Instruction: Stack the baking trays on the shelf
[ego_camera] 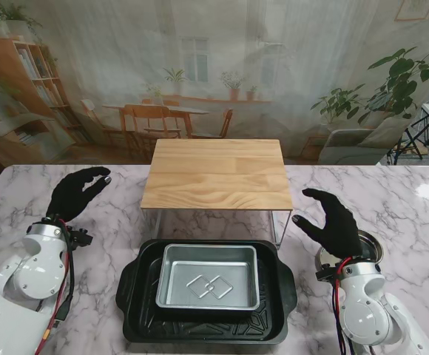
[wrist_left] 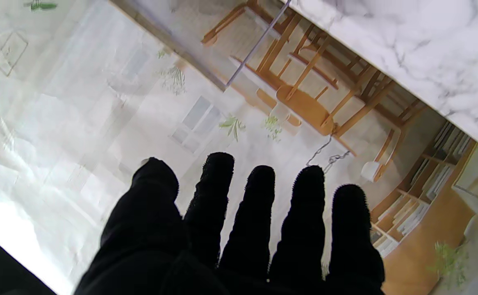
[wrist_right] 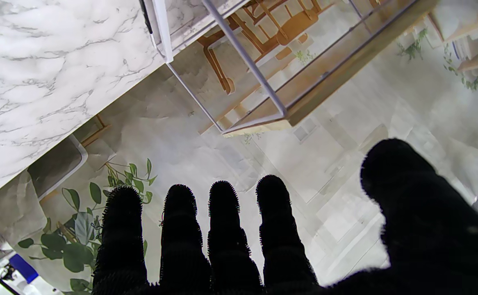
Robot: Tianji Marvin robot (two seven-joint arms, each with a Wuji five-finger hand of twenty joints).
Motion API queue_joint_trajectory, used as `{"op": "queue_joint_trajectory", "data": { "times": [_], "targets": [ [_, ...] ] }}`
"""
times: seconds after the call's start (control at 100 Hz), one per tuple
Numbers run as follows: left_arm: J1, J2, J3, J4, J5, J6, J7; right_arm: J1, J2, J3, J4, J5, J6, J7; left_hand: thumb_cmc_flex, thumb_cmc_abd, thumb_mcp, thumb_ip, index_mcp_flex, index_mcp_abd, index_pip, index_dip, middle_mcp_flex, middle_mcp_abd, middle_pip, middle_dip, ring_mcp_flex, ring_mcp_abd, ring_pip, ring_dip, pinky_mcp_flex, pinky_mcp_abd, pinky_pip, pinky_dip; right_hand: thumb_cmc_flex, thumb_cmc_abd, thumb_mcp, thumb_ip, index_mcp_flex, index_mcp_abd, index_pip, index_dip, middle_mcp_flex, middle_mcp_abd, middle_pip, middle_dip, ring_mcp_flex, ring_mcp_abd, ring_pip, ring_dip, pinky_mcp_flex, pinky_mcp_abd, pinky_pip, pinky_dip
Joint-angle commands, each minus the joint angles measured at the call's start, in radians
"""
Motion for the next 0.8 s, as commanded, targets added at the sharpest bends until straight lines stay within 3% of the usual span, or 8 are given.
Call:
{"op": "queue_joint_trajectory", "data": {
  "times": [0.0,0.32,0.54,0.69,0.79],
  "targets": [
    [-0.012,-0.001,0.008,0.011,0.019,0.002,-0.038,0.001,0.005,-0.001,0.012,-0.01,0.011,0.0,0.024,0.04,-0.023,0.025,-0.012,0.0,0.001,0.002,0.005,-0.002,0.01,0.01,-0.03,-0.006,-0.01,0.008,-0.018,0.001,-0.025,-0.002,-0.049,-0.05,0.027,-0.027,0.011,-0.034,0.017,0.011,0.004,-0.016,0.022,0.004,0.008,-0.021,-0.016,0.002,-0.007,-0.003,0.009,0.01],
    [-0.037,0.008,0.027,0.047,0.011,-0.008,-0.082,-0.019,0.03,0.05,0.025,-0.157,0.066,0.029,0.036,0.058,-0.023,0.022,-0.036,-0.001,-0.01,-0.003,-0.005,-0.002,0.011,0.009,-0.034,-0.012,-0.015,0.009,-0.025,0.001,-0.039,0.002,-0.096,-0.091,0.043,-0.04,-0.014,-0.044,0.008,0.008,-0.047,-0.01,0.016,0.002,-0.004,-0.023,-0.022,-0.002,-0.01,-0.006,0.011,0.007],
    [-0.042,0.007,0.03,0.054,0.006,-0.007,-0.078,0.004,0.043,0.119,0.076,-0.236,0.122,0.04,0.035,0.058,-0.023,0.024,-0.031,0.002,-0.007,-0.002,-0.004,0.0,0.013,0.011,-0.036,0.004,-0.015,0.012,-0.025,0.003,-0.041,0.007,-0.099,-0.112,0.03,-0.051,-0.047,-0.05,0.008,0.012,-0.169,-0.009,-0.005,-0.009,-0.033,-0.03,-0.029,-0.004,-0.021,-0.018,0.011,0.004],
    [-0.041,0.007,0.031,0.051,0.002,-0.002,-0.085,0.041,0.049,0.131,0.139,-0.289,0.191,0.029,0.035,0.057,-0.023,0.024,-0.027,0.002,-0.005,-0.001,-0.002,0.001,0.013,0.011,-0.035,0.003,-0.015,0.013,-0.025,0.003,-0.043,0.01,-0.076,-0.128,-0.024,-0.05,-0.043,-0.069,0.02,0.014,-0.168,-0.014,-0.21,-0.11,-0.074,-0.038,-0.039,-0.01,-0.037,-0.029,0.004,0.002],
    [-0.041,0.008,0.032,0.052,0.008,0.001,-0.084,0.065,0.058,0.131,0.176,-0.348,0.246,0.029,0.035,0.058,-0.023,0.024,-0.025,0.003,-0.004,-0.001,-0.002,0.001,0.012,0.011,-0.035,0.004,-0.015,0.013,-0.026,0.004,-0.045,0.011,-0.068,-0.142,-0.041,-0.047,-0.053,-0.083,0.013,0.007,-0.176,-0.018,-0.277,-0.137,-0.098,-0.042,-0.052,-0.017,-0.05,-0.035,-0.007,-0.003]
  ]
}}
